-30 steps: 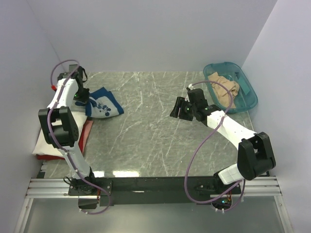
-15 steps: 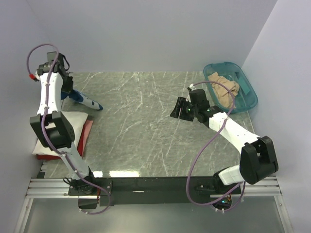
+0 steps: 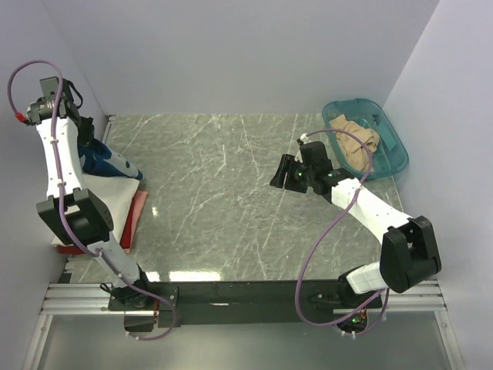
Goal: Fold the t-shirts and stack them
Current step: Neatly place the folded tshirt to the corner, then reset both grippers
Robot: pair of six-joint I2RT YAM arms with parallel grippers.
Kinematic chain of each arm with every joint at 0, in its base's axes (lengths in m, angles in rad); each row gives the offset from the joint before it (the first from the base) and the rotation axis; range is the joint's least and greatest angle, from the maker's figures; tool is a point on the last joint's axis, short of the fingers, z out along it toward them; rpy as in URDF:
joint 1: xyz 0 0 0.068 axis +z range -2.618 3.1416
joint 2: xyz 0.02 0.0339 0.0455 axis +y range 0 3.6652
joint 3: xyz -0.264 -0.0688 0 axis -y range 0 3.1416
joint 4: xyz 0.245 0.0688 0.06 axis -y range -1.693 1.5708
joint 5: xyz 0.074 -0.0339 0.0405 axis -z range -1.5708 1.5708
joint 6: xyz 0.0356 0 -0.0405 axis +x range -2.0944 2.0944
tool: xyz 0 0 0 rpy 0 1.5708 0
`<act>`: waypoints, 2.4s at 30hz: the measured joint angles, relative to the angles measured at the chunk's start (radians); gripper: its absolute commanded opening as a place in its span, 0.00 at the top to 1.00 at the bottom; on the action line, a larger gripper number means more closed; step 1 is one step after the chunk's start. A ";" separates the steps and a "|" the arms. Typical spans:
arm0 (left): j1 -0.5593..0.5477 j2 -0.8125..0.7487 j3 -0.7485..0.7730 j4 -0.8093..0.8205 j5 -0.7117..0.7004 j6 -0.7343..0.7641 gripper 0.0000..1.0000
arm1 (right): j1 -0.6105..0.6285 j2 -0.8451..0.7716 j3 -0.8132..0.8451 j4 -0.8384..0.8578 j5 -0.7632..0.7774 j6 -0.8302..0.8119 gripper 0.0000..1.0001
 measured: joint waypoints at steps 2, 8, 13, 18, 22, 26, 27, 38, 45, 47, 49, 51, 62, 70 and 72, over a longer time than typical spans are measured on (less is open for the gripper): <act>0.008 -0.013 0.002 -0.003 0.011 0.007 1.00 | 0.002 0.000 0.001 -0.004 0.002 0.000 0.36; 0.031 -0.023 0.029 -0.010 0.038 0.028 1.00 | 0.005 0.000 0.003 -0.013 0.007 0.000 0.36; 0.049 -0.043 0.029 -0.010 0.061 0.034 1.00 | 0.007 0.000 0.003 -0.017 0.014 0.000 0.36; 0.056 -0.088 0.027 -0.010 0.073 0.037 1.00 | 0.009 0.000 0.003 -0.022 0.019 0.000 0.36; 0.057 -0.130 0.011 -0.010 0.077 0.039 1.00 | 0.013 0.000 0.003 -0.022 0.021 0.000 0.36; 0.057 -0.162 -0.025 -0.005 0.077 0.050 1.00 | 0.019 -0.001 0.003 -0.022 0.025 0.000 0.36; 0.057 -0.169 -0.040 -0.005 0.077 0.051 0.99 | 0.021 -0.002 0.003 -0.022 0.025 0.000 0.36; 0.088 -0.325 -0.340 0.060 0.068 0.058 1.00 | 0.060 -0.010 0.000 -0.022 0.031 0.000 0.36; 0.213 -0.596 -0.684 0.117 0.031 0.087 0.82 | 0.148 -0.010 -0.003 -0.027 0.057 -0.001 0.36; 0.279 -0.685 -0.790 0.135 0.030 0.117 0.31 | 0.182 -0.010 -0.016 -0.026 0.064 -0.001 0.36; 0.330 -0.777 -0.894 0.148 0.024 0.141 0.01 | 0.209 -0.010 -0.039 -0.027 0.071 0.000 0.36; 0.339 -0.858 -0.962 0.156 0.033 0.155 0.01 | 0.230 -0.010 -0.060 -0.028 0.075 0.000 0.35; 0.328 -0.895 -0.954 0.260 0.216 0.245 0.01 | 0.242 -0.058 -0.075 -0.034 0.108 0.012 0.32; -0.074 -0.829 -0.936 0.367 0.205 0.212 0.01 | 0.242 -0.143 -0.075 -0.038 0.116 0.016 0.26; -0.190 -0.785 -0.936 0.399 0.195 0.192 0.01 | 0.242 -0.165 -0.073 -0.045 0.124 0.016 0.25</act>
